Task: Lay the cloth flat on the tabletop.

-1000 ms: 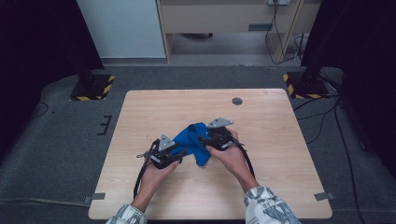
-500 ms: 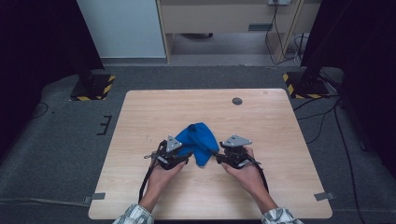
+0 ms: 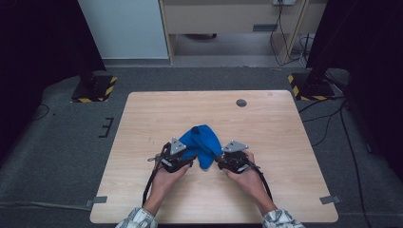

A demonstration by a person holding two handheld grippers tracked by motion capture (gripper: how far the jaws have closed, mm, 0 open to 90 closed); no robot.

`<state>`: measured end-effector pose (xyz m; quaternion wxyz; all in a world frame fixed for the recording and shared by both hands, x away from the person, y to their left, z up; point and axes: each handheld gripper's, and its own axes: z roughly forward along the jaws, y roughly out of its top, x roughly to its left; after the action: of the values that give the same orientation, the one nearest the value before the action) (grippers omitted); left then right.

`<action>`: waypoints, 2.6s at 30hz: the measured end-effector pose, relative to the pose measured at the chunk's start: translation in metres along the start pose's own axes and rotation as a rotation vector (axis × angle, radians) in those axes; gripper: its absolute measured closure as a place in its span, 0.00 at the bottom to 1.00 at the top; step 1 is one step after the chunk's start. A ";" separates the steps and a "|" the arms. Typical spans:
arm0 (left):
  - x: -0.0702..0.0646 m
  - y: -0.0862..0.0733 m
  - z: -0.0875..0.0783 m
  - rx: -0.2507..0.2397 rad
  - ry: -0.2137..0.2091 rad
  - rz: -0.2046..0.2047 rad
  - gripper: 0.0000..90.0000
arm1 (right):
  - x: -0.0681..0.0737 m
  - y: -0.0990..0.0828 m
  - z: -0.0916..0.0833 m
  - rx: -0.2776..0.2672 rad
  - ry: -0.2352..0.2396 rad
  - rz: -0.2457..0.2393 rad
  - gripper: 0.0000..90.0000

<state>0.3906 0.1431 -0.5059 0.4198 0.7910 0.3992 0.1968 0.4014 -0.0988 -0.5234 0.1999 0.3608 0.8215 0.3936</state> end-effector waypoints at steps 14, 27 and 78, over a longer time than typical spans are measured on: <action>-0.009 0.004 0.004 -0.009 -0.012 0.011 0.54 | -0.012 0.016 -0.015 -0.079 0.003 0.055 0.99; -0.018 0.007 0.012 -0.019 -0.012 0.009 0.51 | -0.008 0.027 -0.024 -0.087 0.041 0.075 1.00; 0.011 0.027 -0.010 -0.034 0.011 -0.086 0.99 | -0.045 0.021 -0.039 -0.098 -0.002 0.185 1.00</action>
<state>0.4033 0.1486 -0.4786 0.4392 0.7648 0.4316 0.1895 0.4165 -0.1427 -0.4808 0.1810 0.4255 0.7641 0.4498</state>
